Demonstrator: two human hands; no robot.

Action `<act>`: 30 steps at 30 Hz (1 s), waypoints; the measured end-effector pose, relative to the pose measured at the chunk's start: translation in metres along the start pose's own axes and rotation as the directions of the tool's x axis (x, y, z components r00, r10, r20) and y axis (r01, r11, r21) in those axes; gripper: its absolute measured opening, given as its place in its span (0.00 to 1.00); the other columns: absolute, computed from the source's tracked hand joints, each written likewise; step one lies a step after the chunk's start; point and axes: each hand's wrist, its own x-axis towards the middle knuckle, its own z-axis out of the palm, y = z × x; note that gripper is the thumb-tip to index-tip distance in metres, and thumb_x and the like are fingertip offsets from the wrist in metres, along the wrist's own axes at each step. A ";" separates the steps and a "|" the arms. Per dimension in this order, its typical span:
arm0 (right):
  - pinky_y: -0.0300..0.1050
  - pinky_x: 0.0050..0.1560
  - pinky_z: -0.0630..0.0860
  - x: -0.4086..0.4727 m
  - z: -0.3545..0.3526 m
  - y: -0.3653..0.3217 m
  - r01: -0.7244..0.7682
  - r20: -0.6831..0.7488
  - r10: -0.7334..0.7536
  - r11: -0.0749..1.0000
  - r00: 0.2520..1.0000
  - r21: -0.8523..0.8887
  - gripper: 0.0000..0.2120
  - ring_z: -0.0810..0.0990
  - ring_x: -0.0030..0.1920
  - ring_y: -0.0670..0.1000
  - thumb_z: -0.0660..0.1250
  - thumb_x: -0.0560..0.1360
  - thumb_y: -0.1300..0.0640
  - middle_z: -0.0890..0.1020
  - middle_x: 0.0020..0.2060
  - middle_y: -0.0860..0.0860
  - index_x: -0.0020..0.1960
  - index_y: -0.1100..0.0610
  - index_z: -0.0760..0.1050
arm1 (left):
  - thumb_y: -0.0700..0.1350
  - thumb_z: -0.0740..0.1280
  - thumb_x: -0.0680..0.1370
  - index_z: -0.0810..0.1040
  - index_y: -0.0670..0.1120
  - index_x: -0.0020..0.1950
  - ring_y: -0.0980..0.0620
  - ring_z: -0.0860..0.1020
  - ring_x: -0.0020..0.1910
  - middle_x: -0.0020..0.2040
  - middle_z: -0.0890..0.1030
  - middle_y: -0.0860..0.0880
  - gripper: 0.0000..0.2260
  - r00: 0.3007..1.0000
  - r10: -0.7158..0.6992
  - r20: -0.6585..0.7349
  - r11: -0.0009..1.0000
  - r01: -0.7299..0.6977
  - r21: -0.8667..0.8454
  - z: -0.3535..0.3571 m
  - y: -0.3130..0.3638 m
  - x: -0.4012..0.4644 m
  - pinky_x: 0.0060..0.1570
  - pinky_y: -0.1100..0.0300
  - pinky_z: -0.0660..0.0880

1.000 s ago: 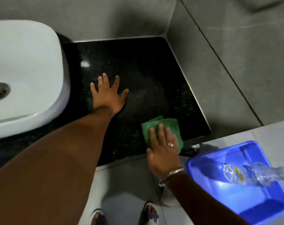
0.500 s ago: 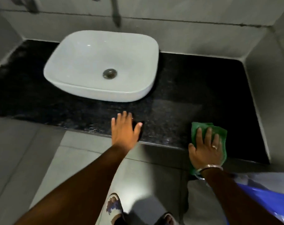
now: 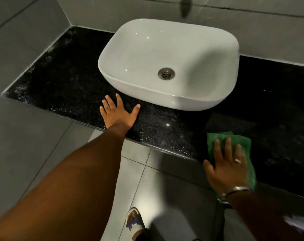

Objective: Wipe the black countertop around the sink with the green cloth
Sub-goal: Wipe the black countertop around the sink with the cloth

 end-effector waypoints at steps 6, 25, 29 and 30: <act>0.62 0.75 0.49 0.017 0.012 -0.103 0.264 0.022 -0.266 0.962 0.964 0.063 0.37 0.50 0.76 0.67 0.57 0.71 0.40 0.54 0.78 0.59 0.77 0.51 0.55 | 0.79 0.43 0.68 0.46 0.51 0.80 0.40 0.44 0.80 0.81 0.45 0.38 0.48 1.000 0.000 -0.015 1.000 0.000 0.003 0.000 -0.001 0.000 0.77 0.43 0.42; 0.62 0.75 0.51 0.012 0.021 -0.163 0.325 -0.048 -0.321 0.941 0.946 0.099 0.33 0.53 0.77 0.63 0.57 0.72 0.44 0.58 0.78 0.56 0.77 0.49 0.57 | 0.80 0.43 0.67 0.47 0.51 0.80 0.39 0.46 0.80 0.80 0.47 0.37 0.49 0.998 -0.050 -0.050 0.999 0.050 0.010 -0.015 -0.041 0.016 0.77 0.41 0.43; 0.62 0.72 0.61 0.012 0.020 -0.110 0.309 -0.064 -0.304 0.947 0.951 0.085 0.31 0.62 0.73 0.66 0.58 0.72 0.45 0.64 0.75 0.59 0.74 0.51 0.63 | 0.80 0.44 0.67 0.47 0.50 0.80 0.39 0.45 0.80 0.80 0.47 0.37 0.49 0.996 -0.069 -0.054 0.996 0.071 0.048 -0.023 -0.059 0.022 0.77 0.41 0.43; 0.62 0.71 0.63 0.011 0.020 -0.084 0.220 -0.087 -0.214 0.973 0.973 0.072 0.31 0.64 0.72 0.68 0.57 0.73 0.45 0.66 0.74 0.61 0.74 0.53 0.65 | 0.79 0.44 0.68 0.47 0.50 0.80 0.39 0.45 0.80 0.80 0.47 0.37 0.49 0.997 -0.066 -0.036 0.997 0.068 0.043 -0.022 -0.054 0.021 0.77 0.41 0.43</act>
